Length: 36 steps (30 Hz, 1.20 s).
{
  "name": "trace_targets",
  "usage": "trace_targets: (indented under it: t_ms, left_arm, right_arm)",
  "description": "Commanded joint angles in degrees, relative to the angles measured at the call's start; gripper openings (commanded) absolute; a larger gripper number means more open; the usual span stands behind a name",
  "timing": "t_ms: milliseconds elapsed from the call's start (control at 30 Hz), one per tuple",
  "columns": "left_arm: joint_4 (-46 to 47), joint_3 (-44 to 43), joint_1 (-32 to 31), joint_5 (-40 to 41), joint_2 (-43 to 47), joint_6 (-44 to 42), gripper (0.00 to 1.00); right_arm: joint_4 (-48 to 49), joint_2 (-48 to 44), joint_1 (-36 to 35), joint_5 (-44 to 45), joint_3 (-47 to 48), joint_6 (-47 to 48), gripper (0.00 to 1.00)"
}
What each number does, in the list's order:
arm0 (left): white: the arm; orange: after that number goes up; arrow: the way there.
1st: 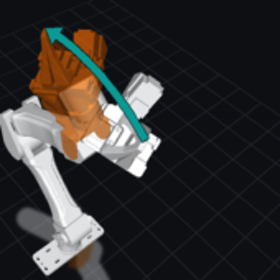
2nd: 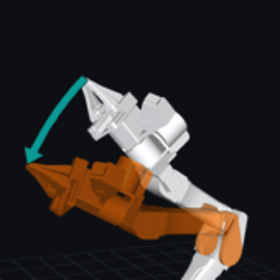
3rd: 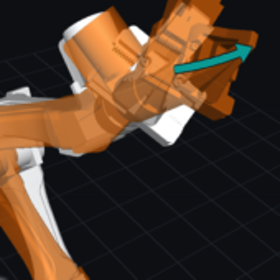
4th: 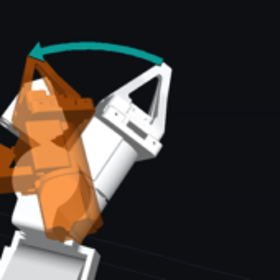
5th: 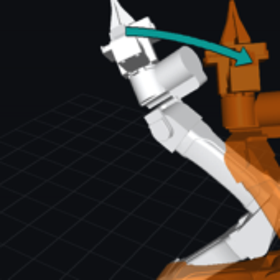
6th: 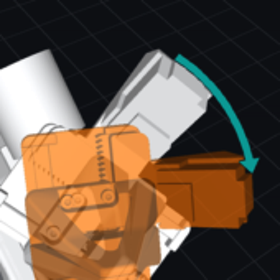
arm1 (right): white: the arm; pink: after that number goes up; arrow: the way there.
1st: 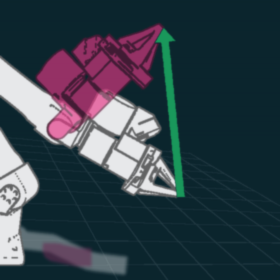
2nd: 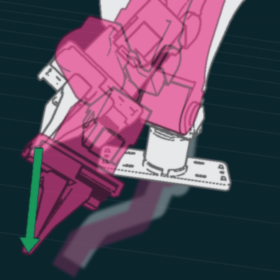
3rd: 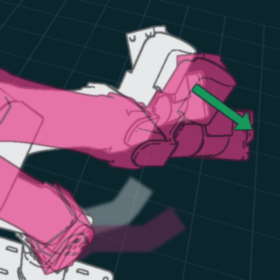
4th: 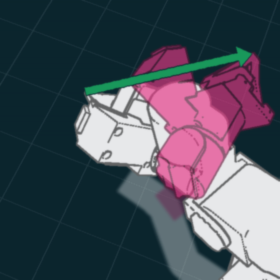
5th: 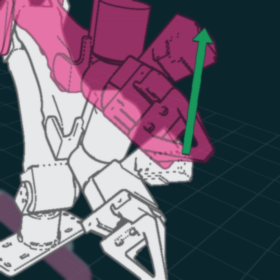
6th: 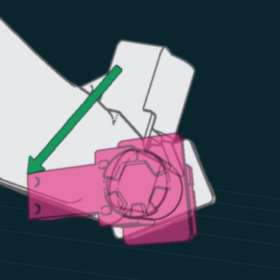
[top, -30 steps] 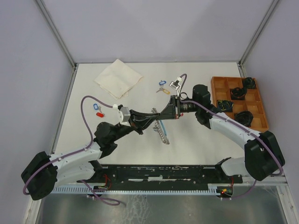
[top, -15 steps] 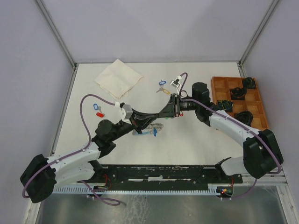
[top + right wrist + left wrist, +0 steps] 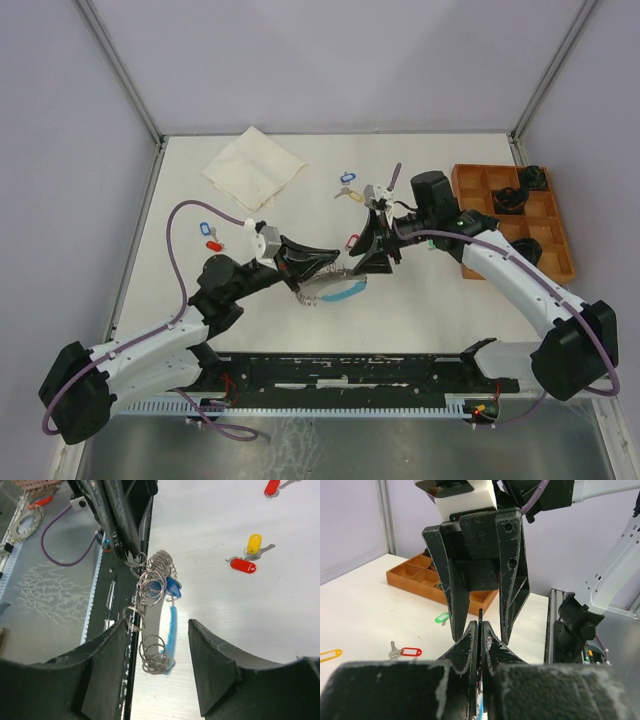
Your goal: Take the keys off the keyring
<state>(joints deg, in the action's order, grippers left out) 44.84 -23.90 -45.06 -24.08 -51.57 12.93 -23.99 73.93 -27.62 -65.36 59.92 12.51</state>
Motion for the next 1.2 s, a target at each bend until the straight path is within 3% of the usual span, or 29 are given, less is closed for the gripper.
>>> trace_targets:
  t_ms: [0, 167, 467, 567, 667, 800, 933, 1000, 1167]
  left_arm:
    - [3.26, -3.67, 0.32, -2.37, 1.0, 1.82, 0.03]
    - [3.68, -3.86, 0.28, -1.92, 0.47, 2.08, 0.03]
    - [3.78, -4.2, 0.38, -1.53, -0.2, 1.83, 0.03]
    - [4.8, -3.9, 0.34, -2.29, -0.2, 2.05, 0.03]
    - [5.61, -3.65, 0.34, -3.0, -0.22, 2.25, 0.03]
    - [7.69, -3.12, 0.31, -3.8, -0.62, 3.15, 0.03]
    - [10.58, -2.5, 0.32, -4.34, -1.37, 4.38, 0.03]
    - [11.36, -2.31, 0.32, -4.61, -1.72, 4.72, 0.03]
    - [13.02, -2.2, 0.32, -4.88, -2.62, 5.56, 0.03]
  right_arm:
    - [-5.87, -1.45, -0.23, -2.36, 1.42, 12.28, 0.59]
    - [-12.07, -1.98, -1.86, -3.47, 2.24, 18.74, 0.56]
    - [-39.68, -2.32, -7.71, -9.87, 7.45, 51.41, 0.54]
    - [-43.64, -2.14, -7.3, -9.59, 9.81, 53.52, 0.56]
    - [-38.71, -2.34, -5.53, -7.54, 10.32, 44.09, 0.57]
    - [-12.28, -3.79, -4.0, -1.5, 4.77, 11.34, 0.54]
    - [7.21, -2.8, -4.0, -2.56, -0.05, -9.57, 0.5]
    - [10.09, -2.62, -4.13, -2.92, -1.14, -12.63, 0.49]
    - [6.45, -2.78, -4.19, -2.15, -0.41, -8.23, 0.47]
